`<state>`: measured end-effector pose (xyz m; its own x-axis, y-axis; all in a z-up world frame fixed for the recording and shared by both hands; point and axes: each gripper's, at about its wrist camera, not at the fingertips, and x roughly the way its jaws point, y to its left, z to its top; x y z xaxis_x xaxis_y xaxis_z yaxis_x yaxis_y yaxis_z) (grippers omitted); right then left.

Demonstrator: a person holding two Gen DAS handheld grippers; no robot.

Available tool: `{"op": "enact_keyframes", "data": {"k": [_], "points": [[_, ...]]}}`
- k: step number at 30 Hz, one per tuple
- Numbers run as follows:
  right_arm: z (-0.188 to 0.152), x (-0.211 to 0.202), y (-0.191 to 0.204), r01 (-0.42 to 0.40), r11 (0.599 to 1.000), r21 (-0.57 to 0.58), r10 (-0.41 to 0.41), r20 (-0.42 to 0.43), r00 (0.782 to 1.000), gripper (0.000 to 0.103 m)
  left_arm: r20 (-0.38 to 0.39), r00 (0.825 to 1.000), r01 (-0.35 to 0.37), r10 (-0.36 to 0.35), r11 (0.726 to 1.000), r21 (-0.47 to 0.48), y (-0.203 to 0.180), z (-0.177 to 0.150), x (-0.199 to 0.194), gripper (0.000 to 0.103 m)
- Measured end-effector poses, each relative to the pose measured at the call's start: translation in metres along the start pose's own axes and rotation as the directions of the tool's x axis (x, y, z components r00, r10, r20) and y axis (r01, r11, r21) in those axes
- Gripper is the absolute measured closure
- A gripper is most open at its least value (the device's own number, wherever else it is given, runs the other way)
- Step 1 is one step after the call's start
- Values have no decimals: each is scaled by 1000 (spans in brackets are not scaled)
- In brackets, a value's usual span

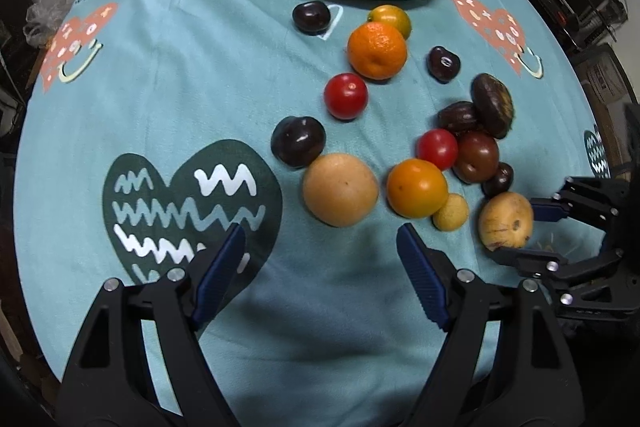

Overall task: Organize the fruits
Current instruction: 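Grasp the large pale grapefruit with the left tool while the right tool grasps the striped pepino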

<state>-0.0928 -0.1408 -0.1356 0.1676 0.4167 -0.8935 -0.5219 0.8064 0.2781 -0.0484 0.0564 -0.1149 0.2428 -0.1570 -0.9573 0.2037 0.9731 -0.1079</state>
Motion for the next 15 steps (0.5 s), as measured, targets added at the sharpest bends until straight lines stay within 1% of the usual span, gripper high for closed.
{"op": "enact_keyframes", "data": {"k": [1,4,6,10,13,15], "points": [[-1,-2,-2,-1,1000,9,1,1,1000,60,-10,1000,-3,3,1000,-22,2,3,4,24],[-1,-5,-3,2,1000,21,-2,7,1000,60,-15,1000,14,-16,996,-91,8,12,11,34],[-2,-6,-2,0,1000,19,0,10,1000,60,-23,999,38,-40,993,-110,9,17,16,36],[-4,-8,-2,-6,1000,19,6,10,1000,60,-22,999,26,-27,997,-67,0,20,18,38],[-4,-8,-3,-5,1000,24,5,9,1000,60,-47,998,34,-38,997,-72,-1,20,27,41],[-4,-8,-4,-2,1000,27,2,8,1000,60,-48,998,37,-41,997,-73,-3,21,32,42]]}}
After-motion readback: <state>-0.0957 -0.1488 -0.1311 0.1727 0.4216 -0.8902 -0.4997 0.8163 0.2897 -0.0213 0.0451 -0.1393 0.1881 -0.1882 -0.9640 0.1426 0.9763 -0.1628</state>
